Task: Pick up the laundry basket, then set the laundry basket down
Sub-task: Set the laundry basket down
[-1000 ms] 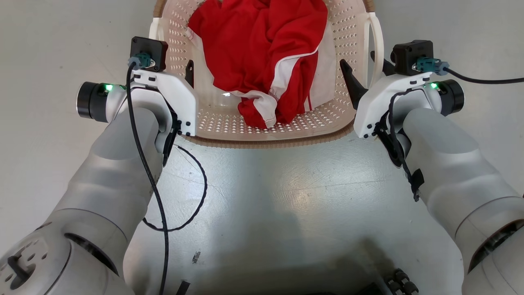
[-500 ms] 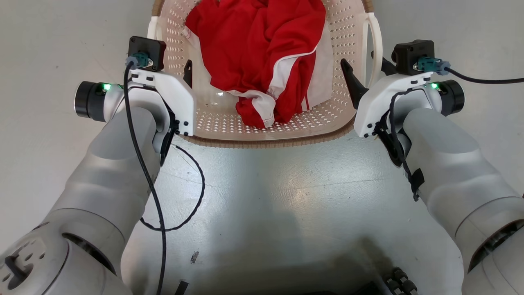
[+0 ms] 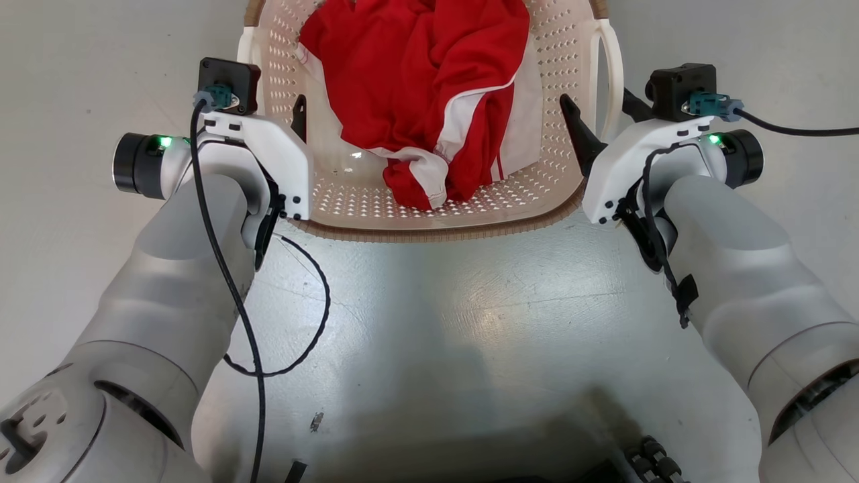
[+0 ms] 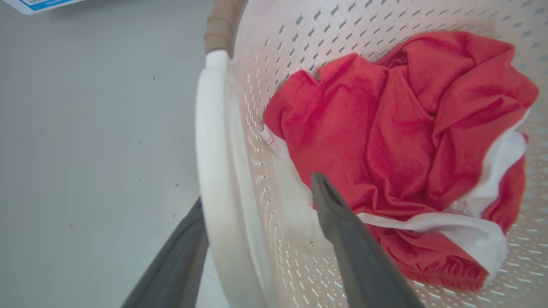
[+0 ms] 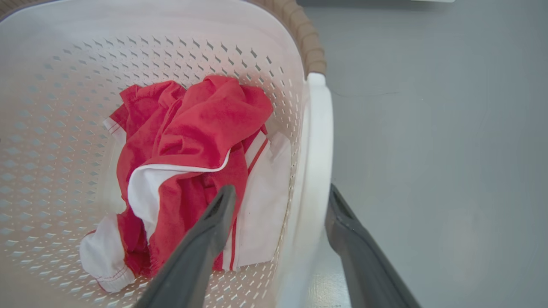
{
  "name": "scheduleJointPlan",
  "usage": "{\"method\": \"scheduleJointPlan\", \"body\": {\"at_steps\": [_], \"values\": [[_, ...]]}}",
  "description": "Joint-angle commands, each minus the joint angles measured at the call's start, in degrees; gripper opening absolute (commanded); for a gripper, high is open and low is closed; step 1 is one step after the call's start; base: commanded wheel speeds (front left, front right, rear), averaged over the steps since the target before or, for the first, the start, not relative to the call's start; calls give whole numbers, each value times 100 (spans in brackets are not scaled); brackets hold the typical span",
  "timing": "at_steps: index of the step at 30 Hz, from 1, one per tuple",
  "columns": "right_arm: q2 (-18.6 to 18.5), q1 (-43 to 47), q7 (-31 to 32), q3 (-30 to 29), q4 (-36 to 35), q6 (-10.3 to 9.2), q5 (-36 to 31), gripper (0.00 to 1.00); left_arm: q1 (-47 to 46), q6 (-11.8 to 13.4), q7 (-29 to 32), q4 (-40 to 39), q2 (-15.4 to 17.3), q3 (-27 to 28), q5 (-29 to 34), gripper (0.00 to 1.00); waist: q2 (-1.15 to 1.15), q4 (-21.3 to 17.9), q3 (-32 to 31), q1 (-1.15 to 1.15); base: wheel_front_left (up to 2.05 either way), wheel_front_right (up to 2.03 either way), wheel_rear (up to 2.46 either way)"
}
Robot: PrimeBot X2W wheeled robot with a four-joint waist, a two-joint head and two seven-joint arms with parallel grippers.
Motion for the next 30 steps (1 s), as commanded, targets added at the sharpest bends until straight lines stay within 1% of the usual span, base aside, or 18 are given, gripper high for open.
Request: {"method": "scheduleJointPlan", "body": {"at_steps": [1, 8, 14, 22, 27, 30], "values": [[29, 364, -93, -8, -36, 40, -84, 100, 27, 4, -59, -29, 133, 56, -10, 100, 0, -6, -9, 0, 0, 0, 0], [7, 409, -96, -118, -36, 40, -163, 100, 48, -24, -102, -28, 158, 53, -33, 100, 0, -20, -81, 0, 0, 0, 0], [4, 523, -78, -199, -36, 40, -239, 100, 157, -52, -118, -28, 159, 49, -68, 100, 0, -12, -316, 0, 0, 0, 0], [-21, 717, -151, -290, -36, 40, -436, 100, 443, -59, -175, -27, 85, 75, -152, 100, 0, 25, -833, 0, 0, 0, 0], [-60, 841, -214, -413, -36, 40, -613, 100, 705, -77, -257, -29, 41, 136, -229, 100, 0, 57, -1335, 0, 0, 0, 0], [-72, 898, -226, -465, -36, 40, -675, 100, 791, -100, -291, -63, 19, 177, -256, 100, 0, 82, -1521, 0, 0, 0, 0]]}}
